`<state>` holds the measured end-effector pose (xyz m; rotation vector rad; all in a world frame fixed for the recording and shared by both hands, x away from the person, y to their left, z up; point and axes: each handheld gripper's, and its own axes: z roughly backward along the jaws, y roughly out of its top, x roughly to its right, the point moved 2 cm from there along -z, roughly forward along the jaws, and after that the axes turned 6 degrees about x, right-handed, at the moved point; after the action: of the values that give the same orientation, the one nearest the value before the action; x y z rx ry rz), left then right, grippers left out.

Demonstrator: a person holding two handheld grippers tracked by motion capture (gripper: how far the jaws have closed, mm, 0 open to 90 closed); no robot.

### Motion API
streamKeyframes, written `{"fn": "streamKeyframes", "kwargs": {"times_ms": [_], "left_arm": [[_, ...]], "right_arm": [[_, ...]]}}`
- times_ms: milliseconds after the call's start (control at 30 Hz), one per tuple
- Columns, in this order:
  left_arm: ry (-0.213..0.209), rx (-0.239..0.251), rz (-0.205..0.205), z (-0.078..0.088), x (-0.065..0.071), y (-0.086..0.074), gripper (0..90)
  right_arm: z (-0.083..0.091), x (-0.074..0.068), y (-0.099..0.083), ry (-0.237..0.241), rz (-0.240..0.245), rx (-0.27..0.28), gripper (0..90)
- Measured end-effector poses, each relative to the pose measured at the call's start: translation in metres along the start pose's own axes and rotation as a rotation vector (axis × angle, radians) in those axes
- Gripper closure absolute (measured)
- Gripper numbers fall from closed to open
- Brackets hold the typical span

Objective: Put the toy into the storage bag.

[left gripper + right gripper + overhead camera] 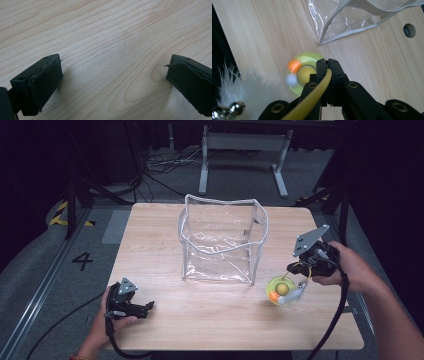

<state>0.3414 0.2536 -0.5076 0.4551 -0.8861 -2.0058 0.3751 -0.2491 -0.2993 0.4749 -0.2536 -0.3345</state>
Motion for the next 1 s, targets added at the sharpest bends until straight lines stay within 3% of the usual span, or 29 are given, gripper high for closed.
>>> {"fn": "streamKeyframes", "kwargs": {"times_ms": [233, 433, 767, 1000], "left_arm": [[0.000, 0.000, 0.000, 0.000, 0.000, 0.000, 0.7], [0.000, 0.000, 0.000, 0.000, 0.000, 0.000, 0.7], [0.000, 0.000, 0.000, 0.000, 0.000, 0.000, 0.7], [0.002, 0.001, 0.001, 0.000, 0.000, 0.000, 0.9]], "right_arm": [[0.014, 0.025, -0.006, -0.037, -0.048, -0.027, 88.6], [0.018, 0.038, -0.004, -0.052, -0.058, -0.047, 88.5], [0.039, 0.067, 0.007, -0.085, -0.084, -0.069, 88.5], [0.059, 0.078, 0.020, -0.124, -0.093, -0.082, 88.5]]}}
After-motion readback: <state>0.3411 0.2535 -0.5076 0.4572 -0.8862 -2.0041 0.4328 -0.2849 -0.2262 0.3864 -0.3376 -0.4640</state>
